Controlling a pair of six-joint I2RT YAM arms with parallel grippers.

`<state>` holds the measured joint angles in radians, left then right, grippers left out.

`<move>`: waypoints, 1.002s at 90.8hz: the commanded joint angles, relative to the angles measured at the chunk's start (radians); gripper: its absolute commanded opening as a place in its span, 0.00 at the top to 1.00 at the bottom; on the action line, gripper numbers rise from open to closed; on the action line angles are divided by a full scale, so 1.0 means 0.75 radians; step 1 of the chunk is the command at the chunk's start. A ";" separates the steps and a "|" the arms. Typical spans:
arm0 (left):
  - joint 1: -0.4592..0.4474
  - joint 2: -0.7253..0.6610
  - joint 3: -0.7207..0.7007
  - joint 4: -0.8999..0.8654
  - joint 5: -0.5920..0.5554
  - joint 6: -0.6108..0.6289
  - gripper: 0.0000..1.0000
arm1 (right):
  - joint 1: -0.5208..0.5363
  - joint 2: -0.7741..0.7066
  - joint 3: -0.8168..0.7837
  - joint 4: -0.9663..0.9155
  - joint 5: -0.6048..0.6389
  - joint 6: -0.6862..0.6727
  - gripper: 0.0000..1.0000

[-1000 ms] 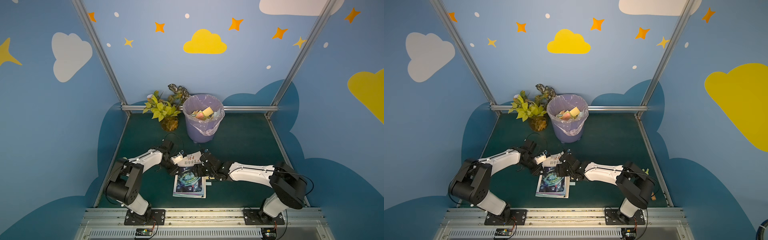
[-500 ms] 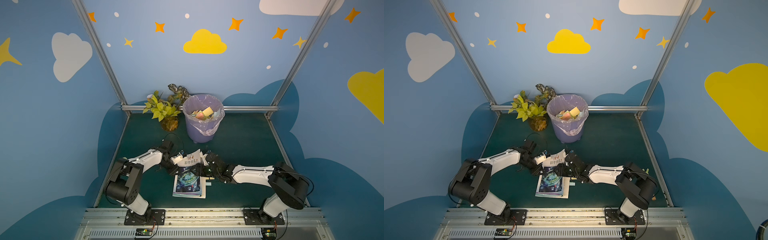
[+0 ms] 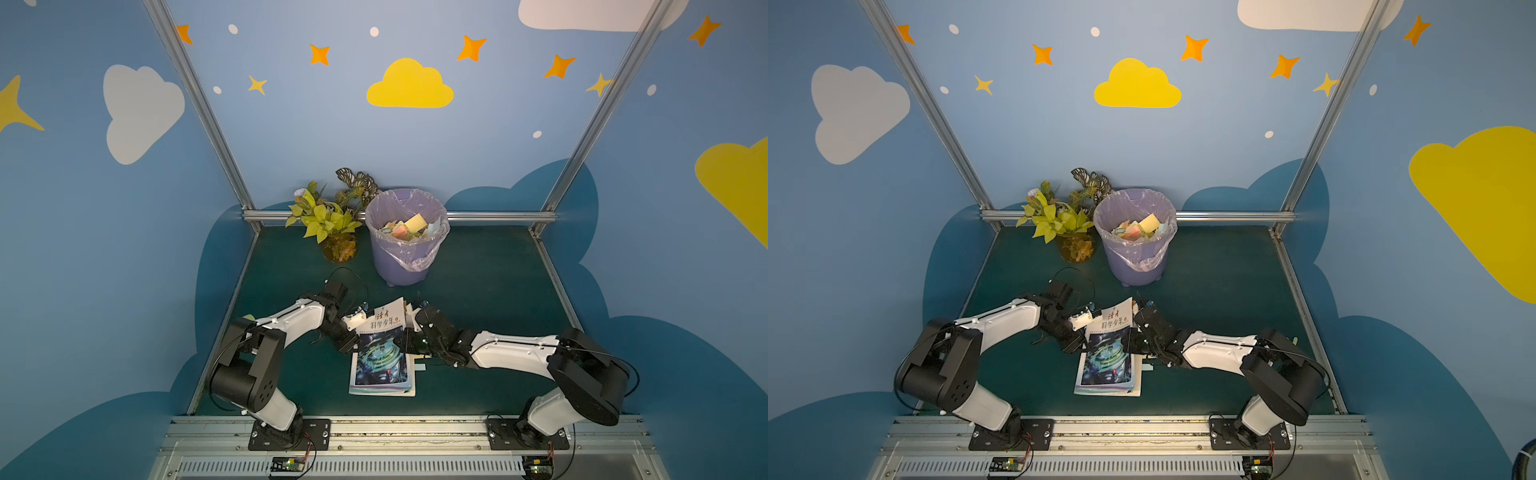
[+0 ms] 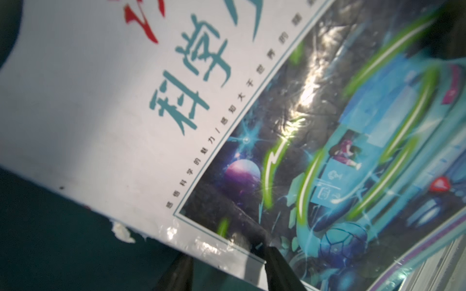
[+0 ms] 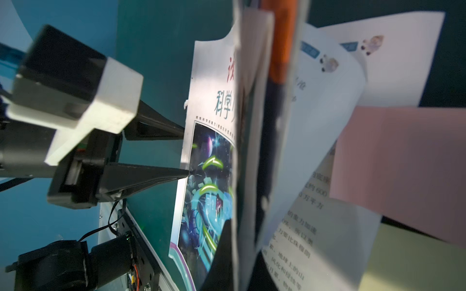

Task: Peel off the used sticky note
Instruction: Open the book at the center of the board.

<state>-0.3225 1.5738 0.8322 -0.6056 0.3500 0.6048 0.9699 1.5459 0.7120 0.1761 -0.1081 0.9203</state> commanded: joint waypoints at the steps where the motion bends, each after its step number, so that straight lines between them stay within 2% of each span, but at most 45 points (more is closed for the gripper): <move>1: -0.008 -0.052 -0.001 -0.067 0.101 0.031 0.49 | -0.018 -0.071 -0.019 -0.113 0.068 0.004 1.00; 24: -0.006 -0.135 -0.007 -0.104 0.162 0.036 0.47 | -0.081 -0.236 -0.098 -0.334 0.125 -0.026 1.00; 49: -0.002 -0.162 -0.009 -0.119 0.173 0.033 0.47 | -0.152 -0.377 -0.007 -0.719 0.086 -0.230 1.00; 70: 0.030 -0.164 0.004 -0.122 0.168 0.028 0.47 | -0.083 -0.376 0.149 -0.936 0.176 -0.231 1.00; 91: 0.210 -0.124 0.073 -0.163 0.243 0.056 0.47 | 0.031 -0.274 0.281 -0.931 0.288 -0.138 1.00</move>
<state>-0.2211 1.4719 0.8394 -0.6868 0.4763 0.6258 0.9642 1.2980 0.8734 -0.4824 0.0456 0.7811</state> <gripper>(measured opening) 0.529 0.047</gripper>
